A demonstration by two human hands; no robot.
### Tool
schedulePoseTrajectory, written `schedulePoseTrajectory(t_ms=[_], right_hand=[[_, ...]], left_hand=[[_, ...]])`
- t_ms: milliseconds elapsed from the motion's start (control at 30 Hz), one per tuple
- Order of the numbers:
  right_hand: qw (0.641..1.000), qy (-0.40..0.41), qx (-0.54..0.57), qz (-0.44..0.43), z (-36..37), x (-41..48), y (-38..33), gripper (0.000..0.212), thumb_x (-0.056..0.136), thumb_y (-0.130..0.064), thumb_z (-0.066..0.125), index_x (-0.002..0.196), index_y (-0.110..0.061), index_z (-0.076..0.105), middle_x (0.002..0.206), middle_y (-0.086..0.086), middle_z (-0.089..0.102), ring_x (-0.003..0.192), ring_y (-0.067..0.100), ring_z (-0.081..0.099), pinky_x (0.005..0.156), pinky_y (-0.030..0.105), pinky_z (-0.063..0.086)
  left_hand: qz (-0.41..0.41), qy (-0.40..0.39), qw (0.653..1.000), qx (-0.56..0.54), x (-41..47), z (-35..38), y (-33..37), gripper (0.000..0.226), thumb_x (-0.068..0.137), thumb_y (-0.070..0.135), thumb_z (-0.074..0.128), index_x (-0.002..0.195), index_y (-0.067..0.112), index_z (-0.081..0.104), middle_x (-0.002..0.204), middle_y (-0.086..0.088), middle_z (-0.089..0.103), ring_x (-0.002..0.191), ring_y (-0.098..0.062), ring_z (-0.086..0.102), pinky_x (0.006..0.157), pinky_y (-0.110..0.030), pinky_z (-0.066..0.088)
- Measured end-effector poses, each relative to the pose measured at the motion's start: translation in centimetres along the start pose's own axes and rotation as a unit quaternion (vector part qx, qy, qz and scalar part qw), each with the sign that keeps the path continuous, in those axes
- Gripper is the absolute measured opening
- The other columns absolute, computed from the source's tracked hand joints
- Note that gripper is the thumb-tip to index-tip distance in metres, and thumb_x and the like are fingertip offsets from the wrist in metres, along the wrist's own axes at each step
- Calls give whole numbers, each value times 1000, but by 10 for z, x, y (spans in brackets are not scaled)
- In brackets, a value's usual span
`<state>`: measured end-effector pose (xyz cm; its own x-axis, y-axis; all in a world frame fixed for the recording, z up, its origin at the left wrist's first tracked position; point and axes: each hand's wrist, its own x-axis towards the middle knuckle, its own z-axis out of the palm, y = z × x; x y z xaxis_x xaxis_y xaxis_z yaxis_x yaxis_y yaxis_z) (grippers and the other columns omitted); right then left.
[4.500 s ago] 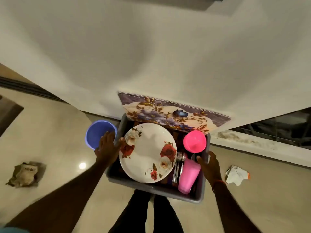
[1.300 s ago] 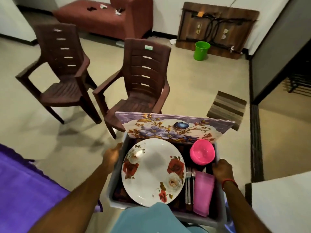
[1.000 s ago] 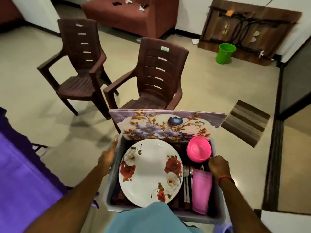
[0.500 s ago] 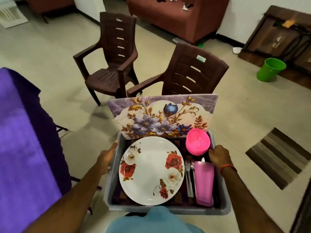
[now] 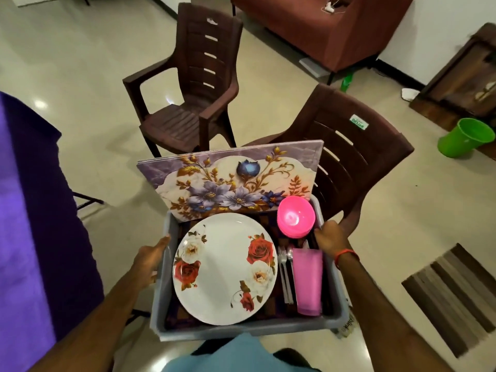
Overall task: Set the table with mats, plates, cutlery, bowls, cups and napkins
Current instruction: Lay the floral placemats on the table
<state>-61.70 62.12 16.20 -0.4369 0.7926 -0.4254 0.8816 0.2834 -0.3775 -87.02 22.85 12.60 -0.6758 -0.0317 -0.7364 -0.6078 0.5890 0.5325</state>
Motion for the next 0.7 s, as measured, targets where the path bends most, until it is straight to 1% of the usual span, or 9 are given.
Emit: schedulePoseTrajectory(t_ms=[67, 133, 200, 300, 367, 467, 567, 633, 700], right_hand=[[1000, -5, -17, -5, 1, 19, -18, 27, 91, -17, 58, 97, 8, 65, 102, 31, 68, 100, 47, 65, 75, 40, 46], [1000, -17, -10, -5, 1, 33, -34, 24, 90, -15, 58, 95, 7, 65, 100, 30, 68, 98, 46, 65, 71, 36, 42], [999, -33, -2, -13, 2, 46, -46, 16, 88, -12, 58, 86, 3, 62, 98, 30, 67, 94, 45, 65, 68, 32, 37], [999, -44, -1, -30, 5, 72, -63, 16, 86, -9, 57, 72, -6, 49, 94, 29, 65, 89, 42, 64, 68, 32, 38], [998, -51, -5, -38, 8, 89, -72, 11, 85, -10, 57, 76, -5, 52, 93, 26, 65, 87, 41, 64, 68, 32, 39], [996, -73, -12, -47, 11, 119, -81, 9, 84, -12, 57, 78, -6, 55, 88, 22, 62, 81, 38, 61, 68, 32, 40], [994, -88, -12, -62, 16, 152, -86, 18, 82, -13, 56, 66, -11, 47, 84, 22, 61, 81, 39, 64, 67, 33, 42], [992, -98, -18, -72, 19, 176, -88, 12, 82, -13, 56, 72, -7, 54, 90, 25, 65, 85, 40, 65, 68, 33, 43], [991, -101, -24, -79, 23, 197, -87, 13, 83, -13, 57, 84, -1, 61, 96, 27, 66, 89, 42, 65, 70, 34, 44]], left_hand=[[-10, 3, 1000, 5, 12, 0, 6, 61, 92, 61, 66, 110, 2, 62, 104, -14, 60, 95, -34, 57, 87, -50, 48], [-21, 10, 1000, -2, 21, -2, 11, 62, 91, 59, 67, 114, 2, 61, 111, -15, 60, 105, -38, 56, 88, -52, 47], [-29, 17, 999, -12, 25, -3, 14, 65, 91, 60, 68, 119, 2, 60, 119, -16, 60, 110, -40, 56, 89, -52, 48], [-49, 27, 998, -32, 38, -2, 16, 64, 90, 59, 69, 120, 4, 59, 119, -15, 61, 110, -39, 58, 93, -52, 49], [-56, 34, 997, -46, 43, 0, 16, 60, 89, 60, 69, 113, 5, 62, 116, -16, 63, 108, -40, 60, 89, -49, 49], [-72, 39, 994, -67, 48, 10, 16, 57, 88, 60, 70, 106, 6, 63, 107, -14, 63, 97, -34, 60, 80, -45, 47], [-94, 45, 991, -86, 51, 26, 17, 64, 86, 62, 72, 120, 9, 63, 116, -10, 66, 104, -33, 62, 83, -47, 52], [-105, 57, 988, -102, 53, 39, 18, 71, 83, 64, 74, 128, 11, 62, 123, -8, 64, 111, -35, 61, 88, -50, 53], [-114, 72, 985, -107, 56, 53, 21, 73, 82, 64, 75, 130, 11, 61, 124, -9, 63, 109, -35, 60, 89, -49, 53]])
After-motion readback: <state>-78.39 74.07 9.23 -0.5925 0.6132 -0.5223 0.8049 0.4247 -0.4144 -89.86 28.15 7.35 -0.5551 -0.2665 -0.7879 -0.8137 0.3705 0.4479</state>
